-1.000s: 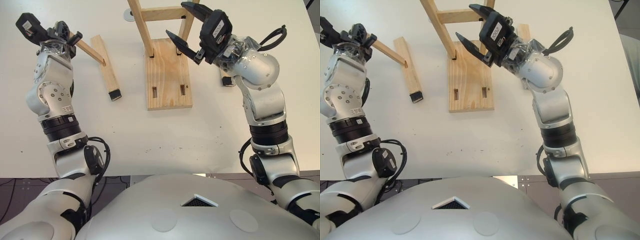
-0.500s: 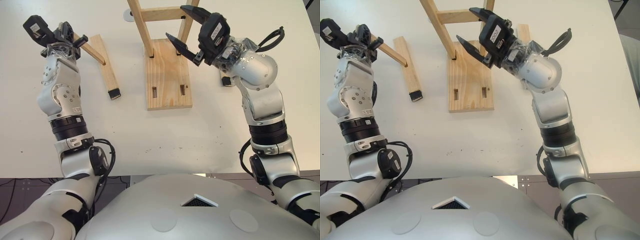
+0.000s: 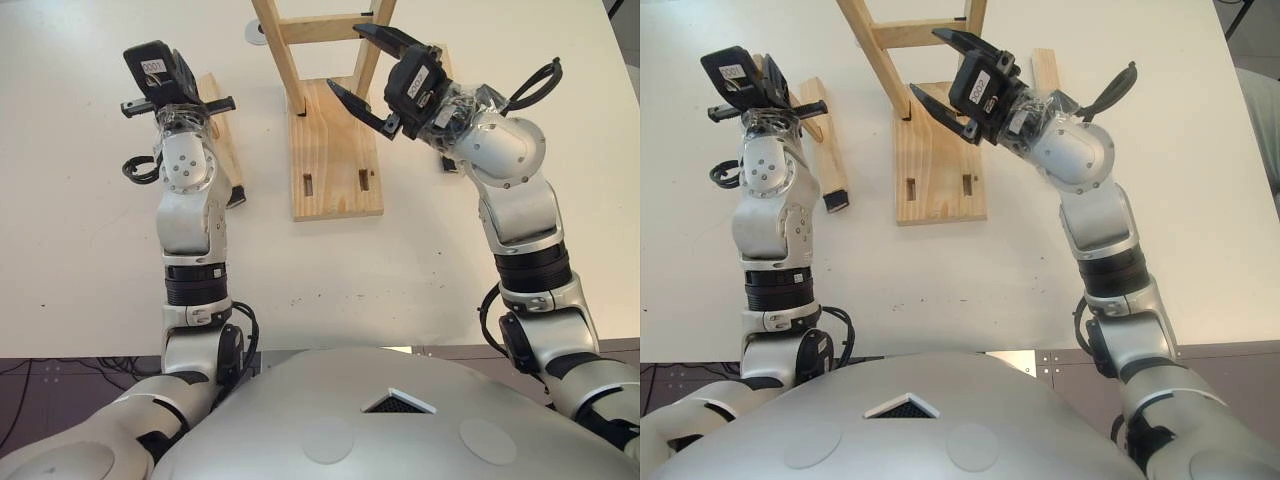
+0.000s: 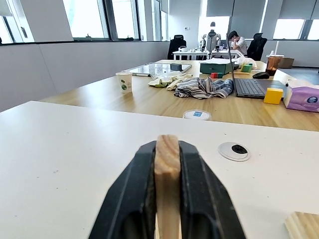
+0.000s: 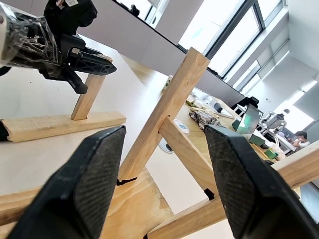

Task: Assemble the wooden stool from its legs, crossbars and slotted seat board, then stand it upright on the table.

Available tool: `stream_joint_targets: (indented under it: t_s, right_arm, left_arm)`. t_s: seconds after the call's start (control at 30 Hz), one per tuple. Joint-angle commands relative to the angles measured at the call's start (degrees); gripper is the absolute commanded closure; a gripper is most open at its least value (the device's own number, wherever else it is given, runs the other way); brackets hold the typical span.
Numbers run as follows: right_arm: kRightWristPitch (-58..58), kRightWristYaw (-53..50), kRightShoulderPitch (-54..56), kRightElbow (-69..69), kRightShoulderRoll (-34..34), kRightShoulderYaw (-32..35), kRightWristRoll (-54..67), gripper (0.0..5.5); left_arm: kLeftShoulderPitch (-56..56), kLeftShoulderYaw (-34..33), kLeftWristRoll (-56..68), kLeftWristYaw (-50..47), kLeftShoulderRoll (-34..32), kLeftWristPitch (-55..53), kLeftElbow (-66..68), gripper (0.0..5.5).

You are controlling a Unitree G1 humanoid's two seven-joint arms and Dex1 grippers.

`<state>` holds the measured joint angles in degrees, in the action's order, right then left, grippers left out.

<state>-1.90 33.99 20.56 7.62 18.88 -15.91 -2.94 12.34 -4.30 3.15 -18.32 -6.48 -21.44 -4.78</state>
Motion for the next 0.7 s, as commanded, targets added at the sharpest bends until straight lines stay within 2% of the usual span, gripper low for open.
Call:
stream_joint_targets:
  t_s: [0.03,0.3,0.57,0.7]
  right_arm:
    - [0.9,0.2,-0.6,0.0,0.7,-0.5,-1.1,2.58]
    - [0.8,0.4,-1.4,0.3,0.8,0.0,-1.3,2.58]
    - [1.2,0.4,-1.6,0.1,0.9,-0.2,-2.1,2.58]
    - [1.3,0.3,-1.9,0.1,0.8,-0.3,-2.2,2.58]
  left_arm:
    - [-5.3,0.3,-1.7,2.4,-0.3,-0.1,3.0,5.13]
    - [-10.2,-10.5,5.0,6.9,-0.8,-2.5,3.4,5.13]
    - [-11.3,-6.4,6.5,20.2,-5.9,0.2,0.8,5.13]
    - [-11.4,-6.3,11.5,28.0,-6.8,-0.2,-1.0,5.13]
